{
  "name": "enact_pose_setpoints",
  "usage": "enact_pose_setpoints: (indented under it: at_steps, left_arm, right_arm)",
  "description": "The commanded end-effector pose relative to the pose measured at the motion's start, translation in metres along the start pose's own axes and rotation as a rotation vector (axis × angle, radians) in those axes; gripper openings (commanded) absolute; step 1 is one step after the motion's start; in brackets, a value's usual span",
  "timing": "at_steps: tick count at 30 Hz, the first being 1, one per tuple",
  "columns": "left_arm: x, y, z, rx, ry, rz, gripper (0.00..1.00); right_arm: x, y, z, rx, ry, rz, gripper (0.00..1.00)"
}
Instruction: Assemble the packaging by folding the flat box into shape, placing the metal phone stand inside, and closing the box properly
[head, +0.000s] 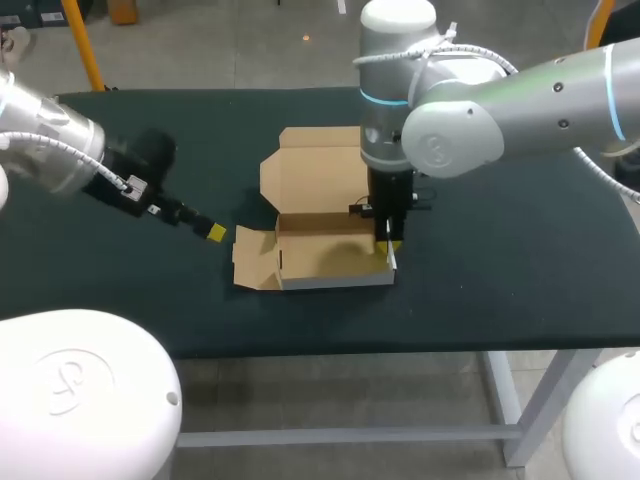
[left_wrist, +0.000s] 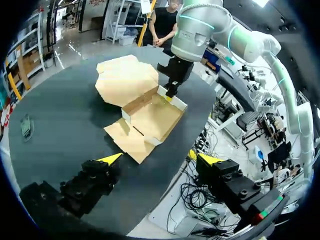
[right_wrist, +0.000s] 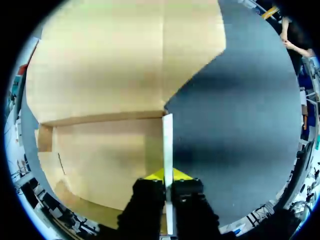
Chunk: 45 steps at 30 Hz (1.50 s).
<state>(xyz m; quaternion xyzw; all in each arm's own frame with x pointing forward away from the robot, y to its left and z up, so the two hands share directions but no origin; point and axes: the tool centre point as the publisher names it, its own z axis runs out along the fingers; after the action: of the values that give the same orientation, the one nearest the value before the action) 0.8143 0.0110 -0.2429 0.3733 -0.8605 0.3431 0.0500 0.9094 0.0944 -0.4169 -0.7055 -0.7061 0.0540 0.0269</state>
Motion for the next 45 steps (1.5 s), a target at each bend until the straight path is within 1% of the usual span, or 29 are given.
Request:
enact_pose_setpoints:
  at_steps: [1,9,10,11,12,14,15,18,20,21,24,29,30,31,32,34,37,42,45]
  left_arm:
    - [-0.003,-0.001,0.013,0.021,-0.031,-0.453,1.00]
    - [-0.003,-0.001,0.013,0.021,-0.031,-0.453,1.00]
    - [-0.009,-0.003,0.014,0.024,-0.068,-0.484,1.00]
    - [-0.013,-0.003,0.015,0.023,-0.059,-0.492,1.00]
    - [-0.019,-0.003,0.014,0.033,-0.028,-0.529,1.00]
    - [-0.026,-0.001,0.016,0.041,-0.022,-0.537,1.00]
    - [-0.031,0.002,0.017,0.034,0.013,-0.535,1.00]
    - [-0.045,0.006,0.025,0.017,0.052,-0.552,1.00]
    - [-0.050,0.008,0.030,0.000,0.060,-0.560,1.00]
    - [-0.055,0.009,0.034,-0.010,0.080,-0.570,1.00]
    - [-0.059,0.011,0.042,-0.025,0.098,-0.565,1.00]
    - [-0.066,0.011,0.057,-0.042,0.101,-0.577,1.00]
    - [-0.068,0.010,0.059,-0.048,0.097,-0.580,0.98]
    - [-0.069,0.010,0.062,-0.055,0.102,-0.579,0.92]
    - [-0.071,0.010,0.065,-0.057,0.103,-0.580,0.89]
    - [-0.074,0.010,0.070,-0.063,0.097,-0.583,0.89]
    - [-0.082,0.010,0.076,-0.052,0.098,-0.599,0.85]
    - [-0.094,0.012,0.086,-0.047,0.126,-0.611,0.84]
    - [-0.096,0.013,0.091,-0.052,0.136,-0.617,0.83]
  right_arm:
    - [0.000,0.001,0.000,0.004,-0.002,-0.001,0.00]
    - [0.000,0.001,0.000,0.004,-0.002,-0.001,0.00]
    - [0.000,0.001,0.000,0.004,-0.002,-0.001,0.00]
    - [0.000,0.001,0.000,0.004,-0.002,-0.001,0.00]
    - [0.000,0.001,0.000,0.004,-0.002,-0.001,0.00]
    - [0.000,0.001,0.000,0.004,-0.002,-0.001,0.00]
    - [0.000,0.001,0.000,0.004,-0.002,-0.001,0.00]
    - [0.000,0.001,0.000,0.004,-0.002,-0.001,0.00]
    - [0.000,0.001,0.000,0.004,-0.002,-0.001,0.00]
    - [0.000,0.001,0.000,0.004,-0.002,-0.001,0.00]
    - [0.000,0.001,0.000,0.004,-0.002,-0.001,0.00]
    - [0.000,0.001,0.000,0.004,-0.002,-0.001,0.00]
    - [0.000,0.001,0.000,0.004,-0.002,-0.001,0.00]
    - [0.000,0.001,0.000,0.004,-0.002,-0.001,0.00]
    - [0.000,0.001,0.000,0.004,-0.002,-0.001,0.00]
    - [0.000,0.001,0.000,0.004,-0.002,-0.001,0.00]
    - [0.000,0.001,0.000,0.004,-0.002,-0.001,0.00]
    - [0.000,0.001,0.000,0.004,-0.002,-0.001,0.00]
    - [0.000,0.001,0.000,0.004,-0.002,-0.001,0.00]
